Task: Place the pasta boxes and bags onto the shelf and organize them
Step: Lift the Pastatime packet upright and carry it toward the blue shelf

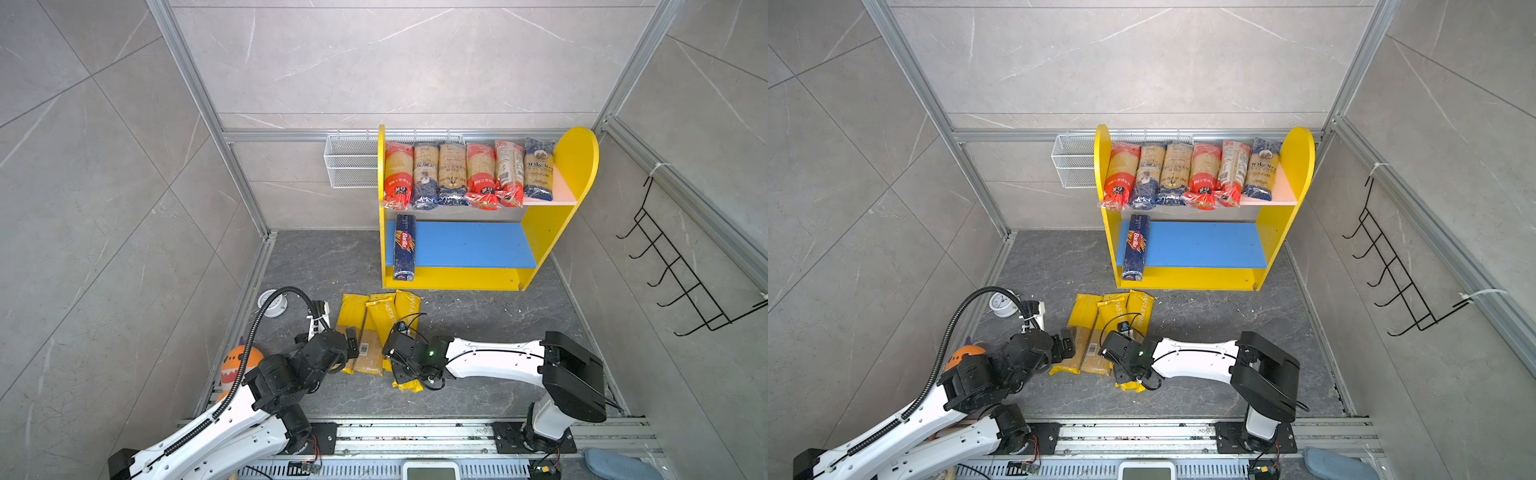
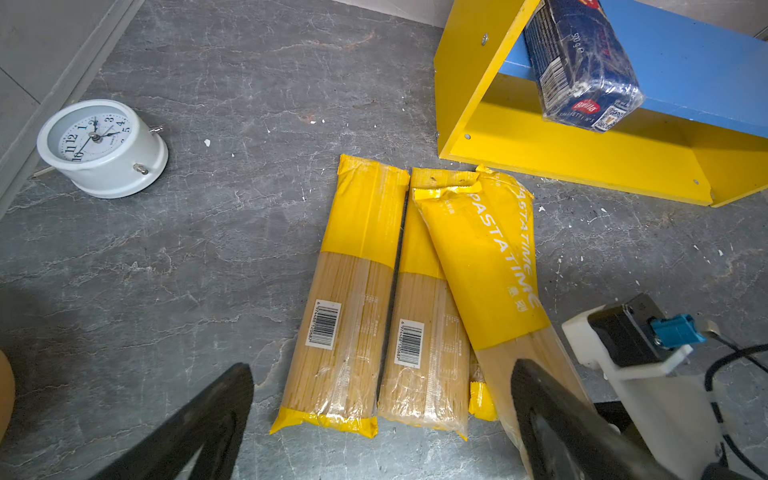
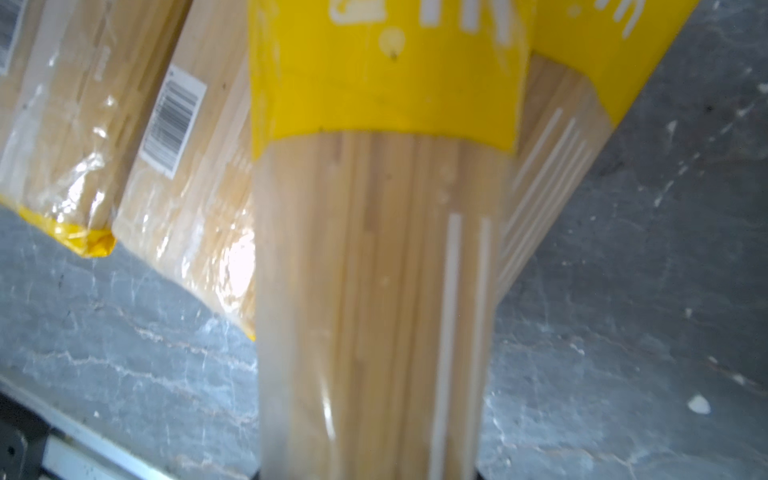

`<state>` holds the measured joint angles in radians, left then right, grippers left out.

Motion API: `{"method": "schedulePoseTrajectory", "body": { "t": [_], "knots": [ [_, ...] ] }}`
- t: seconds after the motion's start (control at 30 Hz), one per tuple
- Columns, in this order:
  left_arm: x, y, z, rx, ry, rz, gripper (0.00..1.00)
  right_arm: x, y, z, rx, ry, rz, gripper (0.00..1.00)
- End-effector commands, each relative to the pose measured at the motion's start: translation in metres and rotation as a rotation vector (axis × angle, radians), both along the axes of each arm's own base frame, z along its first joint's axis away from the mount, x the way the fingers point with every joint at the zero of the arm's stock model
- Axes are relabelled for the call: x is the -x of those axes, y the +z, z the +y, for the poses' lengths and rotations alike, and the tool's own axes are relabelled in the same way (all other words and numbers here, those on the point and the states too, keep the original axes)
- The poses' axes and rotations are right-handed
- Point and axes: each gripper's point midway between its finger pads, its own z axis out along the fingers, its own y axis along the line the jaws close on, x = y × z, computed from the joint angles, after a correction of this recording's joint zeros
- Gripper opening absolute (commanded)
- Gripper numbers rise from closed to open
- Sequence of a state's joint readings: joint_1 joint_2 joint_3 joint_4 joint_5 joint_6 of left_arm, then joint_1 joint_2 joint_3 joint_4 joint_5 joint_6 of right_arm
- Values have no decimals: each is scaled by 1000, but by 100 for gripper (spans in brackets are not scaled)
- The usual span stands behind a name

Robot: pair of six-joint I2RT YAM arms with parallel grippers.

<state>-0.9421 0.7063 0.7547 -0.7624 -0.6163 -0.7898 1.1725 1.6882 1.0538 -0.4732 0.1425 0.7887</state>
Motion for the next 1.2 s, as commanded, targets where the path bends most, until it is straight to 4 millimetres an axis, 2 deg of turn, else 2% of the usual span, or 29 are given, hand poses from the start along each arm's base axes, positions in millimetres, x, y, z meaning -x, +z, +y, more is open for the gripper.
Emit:
{"method": "schedulePoseTrajectory", "body": {
  "t": [0.0, 0.17, 0.3, 0.47, 0.6, 0.77, 1.03, 1.17],
  "knots": [
    [-4, 6, -9, 50, 2, -12, 100, 1, 21, 0, -53, 27, -43, 0],
    [-5, 10, -12, 65, -5, -10, 100, 5, 34, 2, -106, 44, -41, 0],
    [-3, 6, -8, 79, 11, -14, 100, 12, 48, 9, -167, 79, -25, 0],
    [-3, 7, -1, 67, 40, -25, 100, 15, 49, -3, -190, 68, -38, 0],
    [-5, 8, -2, 59, 41, -21, 100, 20, 55, -14, -215, 60, -40, 0],
    [-8, 6, -11, 68, 27, -15, 100, 25, 77, -38, -247, 37, -77, 0],
    [-15, 14, -22, 60, 8, -18, 100, 22, 114, -102, -192, -48, -201, 0],
    [-15, 16, -24, 64, 3, -21, 100, 21, 131, -125, -181, -84, -249, 0]
  ]
}}
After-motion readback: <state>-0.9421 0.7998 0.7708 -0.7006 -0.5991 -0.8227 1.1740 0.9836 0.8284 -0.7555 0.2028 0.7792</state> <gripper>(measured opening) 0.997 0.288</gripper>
